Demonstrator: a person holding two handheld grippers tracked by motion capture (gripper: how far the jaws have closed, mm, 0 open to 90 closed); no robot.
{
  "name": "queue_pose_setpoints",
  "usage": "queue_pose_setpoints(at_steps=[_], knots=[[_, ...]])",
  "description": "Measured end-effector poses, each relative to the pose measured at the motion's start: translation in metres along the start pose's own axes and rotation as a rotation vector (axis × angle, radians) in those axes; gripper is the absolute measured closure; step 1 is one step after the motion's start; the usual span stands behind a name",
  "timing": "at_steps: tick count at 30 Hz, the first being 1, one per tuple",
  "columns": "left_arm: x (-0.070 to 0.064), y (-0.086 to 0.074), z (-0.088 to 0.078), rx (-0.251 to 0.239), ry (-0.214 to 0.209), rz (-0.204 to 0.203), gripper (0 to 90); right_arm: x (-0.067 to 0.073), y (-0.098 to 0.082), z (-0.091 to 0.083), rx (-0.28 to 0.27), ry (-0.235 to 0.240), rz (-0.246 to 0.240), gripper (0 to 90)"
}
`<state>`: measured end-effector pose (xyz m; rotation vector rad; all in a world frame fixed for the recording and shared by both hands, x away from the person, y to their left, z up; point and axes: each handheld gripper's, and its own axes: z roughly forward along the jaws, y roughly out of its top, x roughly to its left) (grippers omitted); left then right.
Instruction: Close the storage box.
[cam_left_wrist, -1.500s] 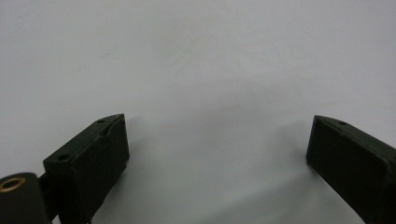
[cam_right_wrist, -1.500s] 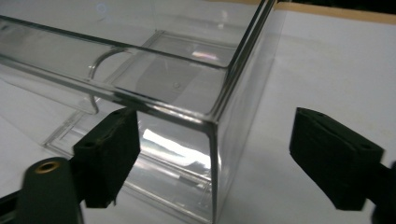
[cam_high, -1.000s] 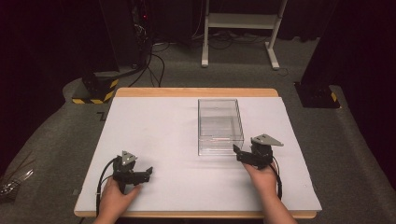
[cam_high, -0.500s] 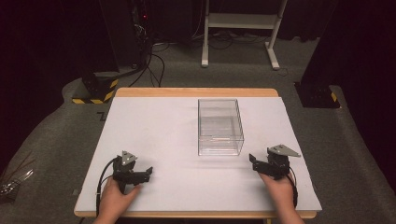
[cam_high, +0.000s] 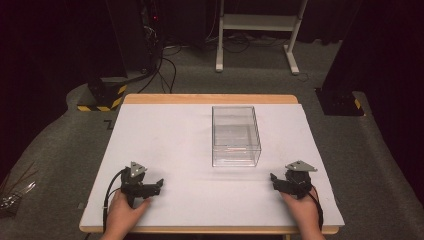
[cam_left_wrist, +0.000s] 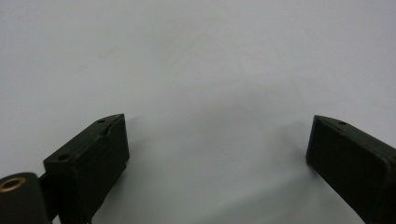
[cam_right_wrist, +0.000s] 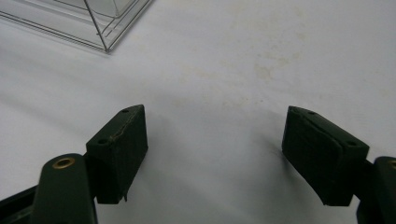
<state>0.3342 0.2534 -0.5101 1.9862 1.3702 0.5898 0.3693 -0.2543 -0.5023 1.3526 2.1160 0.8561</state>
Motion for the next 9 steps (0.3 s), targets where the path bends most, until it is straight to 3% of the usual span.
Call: queue_pose_setpoints(at_steps=[3, 9], knots=[[0.0001, 0.0000, -0.0001, 0.001, 0.001, 0.002, 6.1, -0.0028, 0.0001, 0.0006, 0.010, 0.023, 0.027, 22.6], [0.0001, 0.0001, -0.0001, 0.001, 0.001, 0.003, 6.1, -0.0029, 0.0002, 0.0008, 0.011, 0.024, 0.028, 22.9]])
